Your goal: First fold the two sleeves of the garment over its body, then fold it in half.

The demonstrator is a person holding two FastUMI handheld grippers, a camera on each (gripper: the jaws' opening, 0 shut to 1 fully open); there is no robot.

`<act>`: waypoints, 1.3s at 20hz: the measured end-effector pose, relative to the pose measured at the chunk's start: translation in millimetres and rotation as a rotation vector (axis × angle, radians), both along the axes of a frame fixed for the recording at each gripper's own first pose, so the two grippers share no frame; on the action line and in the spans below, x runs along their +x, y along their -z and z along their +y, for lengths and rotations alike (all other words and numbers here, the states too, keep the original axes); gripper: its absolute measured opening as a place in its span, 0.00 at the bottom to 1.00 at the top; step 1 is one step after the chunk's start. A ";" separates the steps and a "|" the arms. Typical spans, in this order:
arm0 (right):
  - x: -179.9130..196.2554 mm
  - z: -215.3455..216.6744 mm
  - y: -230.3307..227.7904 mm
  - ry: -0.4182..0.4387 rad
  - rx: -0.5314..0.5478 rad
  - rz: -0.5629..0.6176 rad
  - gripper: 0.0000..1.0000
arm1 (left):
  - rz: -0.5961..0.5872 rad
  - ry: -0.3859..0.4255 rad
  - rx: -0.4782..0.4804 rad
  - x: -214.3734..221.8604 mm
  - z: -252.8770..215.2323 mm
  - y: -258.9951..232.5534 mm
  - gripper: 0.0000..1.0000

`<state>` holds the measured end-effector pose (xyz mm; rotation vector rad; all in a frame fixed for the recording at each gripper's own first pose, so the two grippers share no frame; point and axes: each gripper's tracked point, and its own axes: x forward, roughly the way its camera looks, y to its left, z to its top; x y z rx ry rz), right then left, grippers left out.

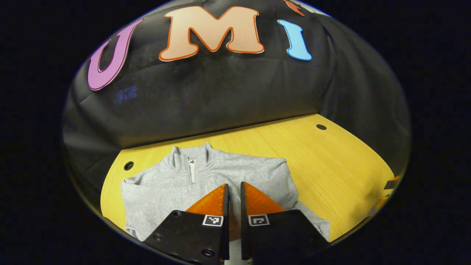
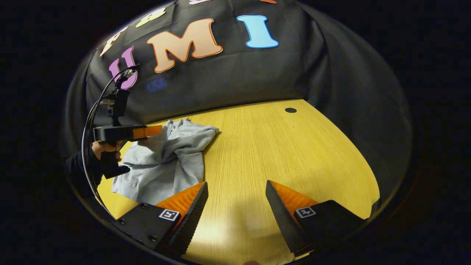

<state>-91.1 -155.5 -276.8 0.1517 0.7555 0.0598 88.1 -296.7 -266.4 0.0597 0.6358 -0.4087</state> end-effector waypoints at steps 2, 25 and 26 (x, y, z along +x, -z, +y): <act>3.0 4.4 1.7 -0.021 0.010 0.004 0.98 | 0.003 0.033 -0.004 -5.9 -11.5 -2.8 0.42; -1.8 120.7 17.9 -0.132 -0.056 0.021 0.98 | 0.004 -0.373 0.094 -148.2 278.5 12.1 0.95; -2.8 122.1 24.6 -0.135 -0.066 0.036 0.98 | 0.031 -0.383 0.096 -156.6 284.9 21.5 0.95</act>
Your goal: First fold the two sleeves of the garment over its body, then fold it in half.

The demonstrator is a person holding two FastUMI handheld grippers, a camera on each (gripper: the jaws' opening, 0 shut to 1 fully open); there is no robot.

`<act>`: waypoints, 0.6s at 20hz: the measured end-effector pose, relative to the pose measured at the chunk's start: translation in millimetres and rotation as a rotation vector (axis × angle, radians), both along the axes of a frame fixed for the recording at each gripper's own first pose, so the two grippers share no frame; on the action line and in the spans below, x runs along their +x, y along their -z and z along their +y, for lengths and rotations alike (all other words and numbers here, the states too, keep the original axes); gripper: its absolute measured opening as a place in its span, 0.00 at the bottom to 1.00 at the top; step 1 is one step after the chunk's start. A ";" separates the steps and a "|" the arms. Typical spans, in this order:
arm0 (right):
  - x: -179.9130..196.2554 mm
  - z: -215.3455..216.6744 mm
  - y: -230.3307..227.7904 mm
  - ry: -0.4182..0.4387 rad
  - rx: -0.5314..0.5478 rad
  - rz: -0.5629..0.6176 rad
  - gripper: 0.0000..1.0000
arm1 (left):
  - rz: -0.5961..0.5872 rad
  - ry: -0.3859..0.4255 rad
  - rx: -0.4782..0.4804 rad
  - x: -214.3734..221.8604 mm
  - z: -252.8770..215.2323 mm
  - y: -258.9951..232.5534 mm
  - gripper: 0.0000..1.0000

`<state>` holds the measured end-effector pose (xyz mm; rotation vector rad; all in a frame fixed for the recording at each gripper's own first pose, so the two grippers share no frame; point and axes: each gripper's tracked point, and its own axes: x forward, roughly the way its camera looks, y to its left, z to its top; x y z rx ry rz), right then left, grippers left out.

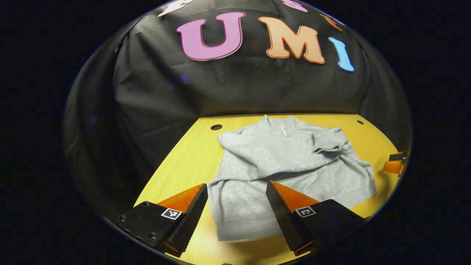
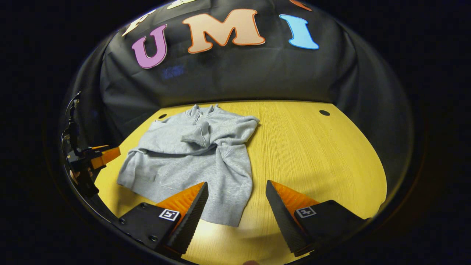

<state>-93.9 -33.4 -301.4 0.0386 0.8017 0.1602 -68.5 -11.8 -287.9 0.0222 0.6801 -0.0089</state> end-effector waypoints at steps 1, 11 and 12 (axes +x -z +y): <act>-1.1 1.7 8.7 -0.001 -0.011 0.019 0.98 | 0.034 -0.007 -0.005 -9.6 4.4 12.4 0.95; -25.0 14.9 65.1 -0.017 -0.091 0.167 0.94 | 0.167 0.038 -0.031 -55.1 3.3 69.7 0.94; -28.0 16.1 67.0 -0.025 -0.098 0.180 0.98 | 0.146 0.038 -0.050 -54.6 2.9 65.0 0.93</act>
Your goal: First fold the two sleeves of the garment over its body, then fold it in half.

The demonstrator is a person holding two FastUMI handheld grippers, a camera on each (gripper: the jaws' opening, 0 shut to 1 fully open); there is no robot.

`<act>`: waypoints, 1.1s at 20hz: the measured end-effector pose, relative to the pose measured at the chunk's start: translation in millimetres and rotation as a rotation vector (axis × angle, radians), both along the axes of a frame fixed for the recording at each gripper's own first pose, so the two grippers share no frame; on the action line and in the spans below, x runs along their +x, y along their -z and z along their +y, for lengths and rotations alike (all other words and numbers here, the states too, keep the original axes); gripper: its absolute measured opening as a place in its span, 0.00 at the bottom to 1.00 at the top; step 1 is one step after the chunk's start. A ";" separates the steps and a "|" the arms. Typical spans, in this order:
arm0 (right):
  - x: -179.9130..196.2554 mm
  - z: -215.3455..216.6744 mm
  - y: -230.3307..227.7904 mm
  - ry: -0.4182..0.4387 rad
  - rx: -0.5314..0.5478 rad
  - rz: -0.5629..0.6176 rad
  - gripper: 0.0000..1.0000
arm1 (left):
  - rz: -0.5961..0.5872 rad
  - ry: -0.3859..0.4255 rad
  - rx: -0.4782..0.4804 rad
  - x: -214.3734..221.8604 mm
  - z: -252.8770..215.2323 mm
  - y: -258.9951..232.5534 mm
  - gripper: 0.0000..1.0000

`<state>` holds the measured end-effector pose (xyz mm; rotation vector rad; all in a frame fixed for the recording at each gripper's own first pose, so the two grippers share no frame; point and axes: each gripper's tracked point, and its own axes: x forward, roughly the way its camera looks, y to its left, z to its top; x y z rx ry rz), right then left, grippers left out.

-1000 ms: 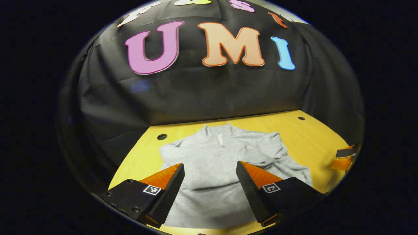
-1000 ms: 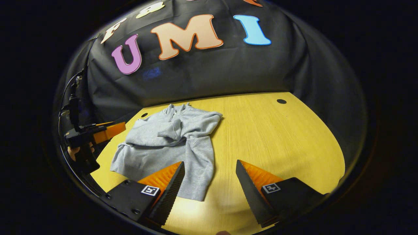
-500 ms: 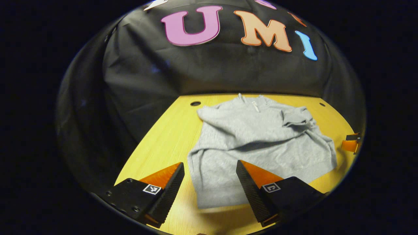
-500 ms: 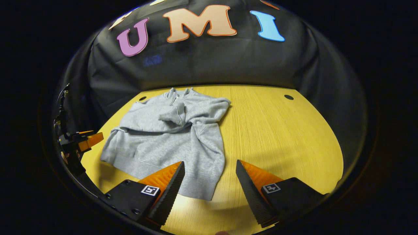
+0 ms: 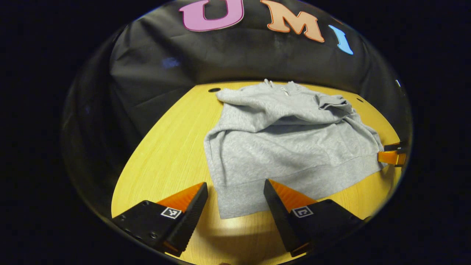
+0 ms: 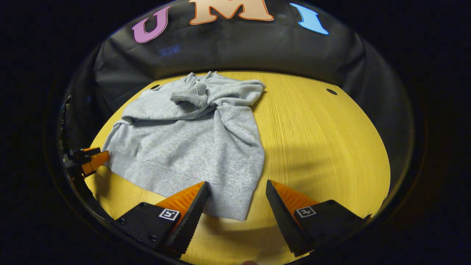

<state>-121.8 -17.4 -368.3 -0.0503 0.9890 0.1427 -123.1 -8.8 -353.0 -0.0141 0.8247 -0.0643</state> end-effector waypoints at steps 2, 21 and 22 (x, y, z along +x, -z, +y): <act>1.0 3.5 1.0 0.006 0.003 -0.011 0.98 | -0.004 -0.002 -0.064 0.0 -3.8 2.2 0.92; -1.5 25.8 -5.5 0.020 0.119 0.136 0.07 | 0.089 0.005 -0.113 2.0 -27.9 1.4 0.00; -2.4 24.9 -7.0 0.013 0.125 0.139 0.07 | 0.093 0.007 -0.110 -0.6 -28.4 1.0 0.00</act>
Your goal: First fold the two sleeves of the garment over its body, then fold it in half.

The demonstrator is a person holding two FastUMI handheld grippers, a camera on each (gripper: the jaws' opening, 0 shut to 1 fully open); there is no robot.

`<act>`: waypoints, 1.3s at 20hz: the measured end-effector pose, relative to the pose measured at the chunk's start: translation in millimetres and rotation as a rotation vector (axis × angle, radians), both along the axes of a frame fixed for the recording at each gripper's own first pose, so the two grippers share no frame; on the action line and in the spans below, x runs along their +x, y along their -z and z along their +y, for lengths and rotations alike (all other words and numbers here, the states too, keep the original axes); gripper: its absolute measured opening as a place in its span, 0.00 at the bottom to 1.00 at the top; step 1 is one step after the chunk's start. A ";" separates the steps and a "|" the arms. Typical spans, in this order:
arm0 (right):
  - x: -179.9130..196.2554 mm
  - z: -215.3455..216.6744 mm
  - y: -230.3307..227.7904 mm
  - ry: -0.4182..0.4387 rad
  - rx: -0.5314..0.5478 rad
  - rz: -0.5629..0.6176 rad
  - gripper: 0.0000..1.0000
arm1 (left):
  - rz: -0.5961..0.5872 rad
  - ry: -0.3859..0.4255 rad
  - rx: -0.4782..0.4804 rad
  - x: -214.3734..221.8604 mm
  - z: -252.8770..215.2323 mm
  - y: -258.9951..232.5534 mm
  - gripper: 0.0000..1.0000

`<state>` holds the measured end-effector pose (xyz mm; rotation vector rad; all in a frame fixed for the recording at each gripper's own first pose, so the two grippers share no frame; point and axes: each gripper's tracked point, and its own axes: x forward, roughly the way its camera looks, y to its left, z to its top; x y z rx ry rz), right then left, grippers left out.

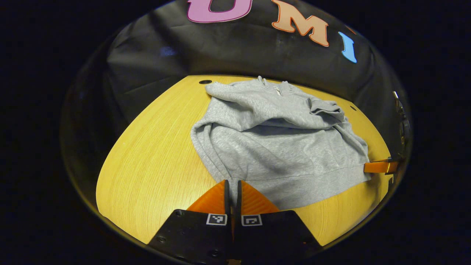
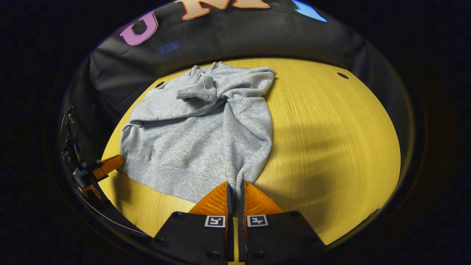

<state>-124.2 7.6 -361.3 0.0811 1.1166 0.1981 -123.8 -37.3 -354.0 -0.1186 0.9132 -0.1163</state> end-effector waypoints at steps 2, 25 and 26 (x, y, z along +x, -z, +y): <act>-0.2 -0.1 -4.7 -0.017 0.008 0.005 0.07 | 0.009 0.001 -0.005 0.0 -0.4 -0.5 0.00; 97.1 15.6 -111.4 0.064 0.384 -0.011 0.05 | -0.062 -0.080 -0.168 100.7 -18.6 -93.5 0.02; 104.0 17.6 -114.0 0.076 0.393 -0.012 0.06 | -0.070 -0.075 -0.172 109.5 -14.5 -93.8 0.00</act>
